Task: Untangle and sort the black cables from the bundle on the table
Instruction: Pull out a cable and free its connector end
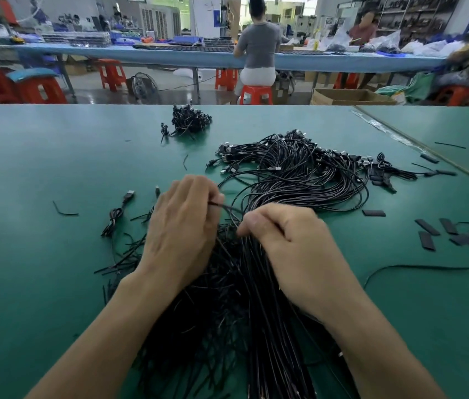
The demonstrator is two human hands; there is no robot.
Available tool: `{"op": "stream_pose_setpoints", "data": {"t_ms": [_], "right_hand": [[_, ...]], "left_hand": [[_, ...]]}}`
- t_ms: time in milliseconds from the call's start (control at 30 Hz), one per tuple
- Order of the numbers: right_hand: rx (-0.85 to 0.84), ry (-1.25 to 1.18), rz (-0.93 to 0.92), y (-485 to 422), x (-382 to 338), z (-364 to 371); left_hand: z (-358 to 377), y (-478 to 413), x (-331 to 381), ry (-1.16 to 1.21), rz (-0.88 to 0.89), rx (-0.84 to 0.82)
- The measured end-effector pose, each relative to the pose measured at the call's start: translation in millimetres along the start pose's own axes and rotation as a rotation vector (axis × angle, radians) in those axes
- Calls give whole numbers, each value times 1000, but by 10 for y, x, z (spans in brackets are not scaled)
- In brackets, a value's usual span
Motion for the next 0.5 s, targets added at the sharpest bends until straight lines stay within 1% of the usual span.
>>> {"op": "stream_pose_setpoints", "data": {"t_ms": [67, 133, 167, 233, 267, 300, 433, 500], "right_hand": [[105, -1, 17, -35, 69, -125], [165, 49, 58, -50, 179, -219], [168, 89, 85, -49, 243, -239], [159, 181, 136, -39, 350, -243], [157, 215, 150, -36, 371, -240], [154, 221, 149, -37, 369, -237], [138, 82, 69, -69, 303, -220], [119, 18, 40, -76, 301, -208]], "left_hand": [[-77, -45, -125, 136, -140, 89], [-139, -79, -256, 228, -308, 186], [-164, -91, -276, 226, -352, 228], [-186, -95, -234, 169, -344, 250], [-194, -97, -182, 148, -319, 217], [-193, -97, -129, 133, -297, 145], [-113, -46, -37, 25, -206, -329], [-95, -12, -6, 55, -199, -460]]}}
Point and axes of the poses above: each hand's wrist, its own y-axis away from the middle knuckle, its own z-axis out of the palm, x = y × z, the point moved 2 cm from there along -y, towards the middle knuckle, and after that the axes turned 10 degrees about -z, right-handed, at the moved point
